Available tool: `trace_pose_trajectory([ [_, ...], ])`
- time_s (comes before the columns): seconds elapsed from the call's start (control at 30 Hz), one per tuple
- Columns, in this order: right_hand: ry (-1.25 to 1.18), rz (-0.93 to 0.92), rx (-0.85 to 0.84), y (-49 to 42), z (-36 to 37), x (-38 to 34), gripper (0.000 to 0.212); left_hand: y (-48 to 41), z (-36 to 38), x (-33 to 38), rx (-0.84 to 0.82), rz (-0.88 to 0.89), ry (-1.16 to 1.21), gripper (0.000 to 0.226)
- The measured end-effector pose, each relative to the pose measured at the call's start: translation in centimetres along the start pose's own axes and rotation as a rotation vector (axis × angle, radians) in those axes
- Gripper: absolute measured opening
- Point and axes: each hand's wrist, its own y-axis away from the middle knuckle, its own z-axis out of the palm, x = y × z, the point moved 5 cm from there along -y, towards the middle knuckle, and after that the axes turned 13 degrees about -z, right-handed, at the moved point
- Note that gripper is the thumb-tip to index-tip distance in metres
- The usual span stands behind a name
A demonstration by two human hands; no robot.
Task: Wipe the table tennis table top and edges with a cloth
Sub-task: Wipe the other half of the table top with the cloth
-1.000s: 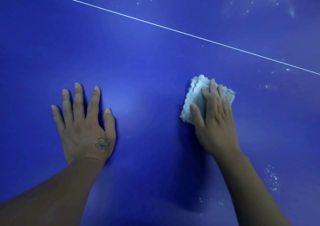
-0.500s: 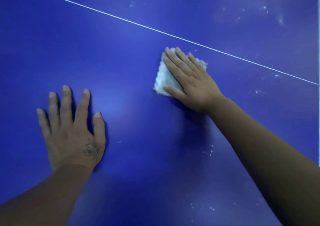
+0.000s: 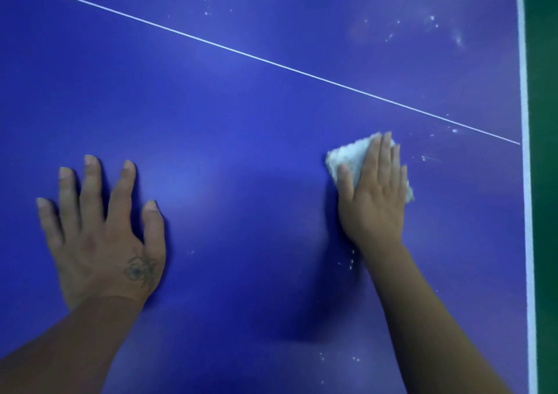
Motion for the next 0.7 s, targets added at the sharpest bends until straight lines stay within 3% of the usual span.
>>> trace_pose_trajectory([
  [0.13,0.034,-0.133,-0.07,1.2,0.7,-2.2,0.078,0.0,0.3,-0.3,0.017,0.007,0.019,0.063],
  [0.33,-0.021,-0.331,-0.083,-9.2,0.8,-1.7,0.076,0.2,0.8,-0.7,0.072,0.034,0.025,0.06],
  [0.57,-0.022,0.03,-0.054,-7.3,-1.5,9.8,0.077,-0.1,1.6,-1.3,0.048,0.022,0.023,0.067],
  [0.7,-0.015,0.189,-0.041,-3.6,-1.8,11.8,0.078,0.3,1.1,-0.7,0.045,0.004,0.022,0.062],
])
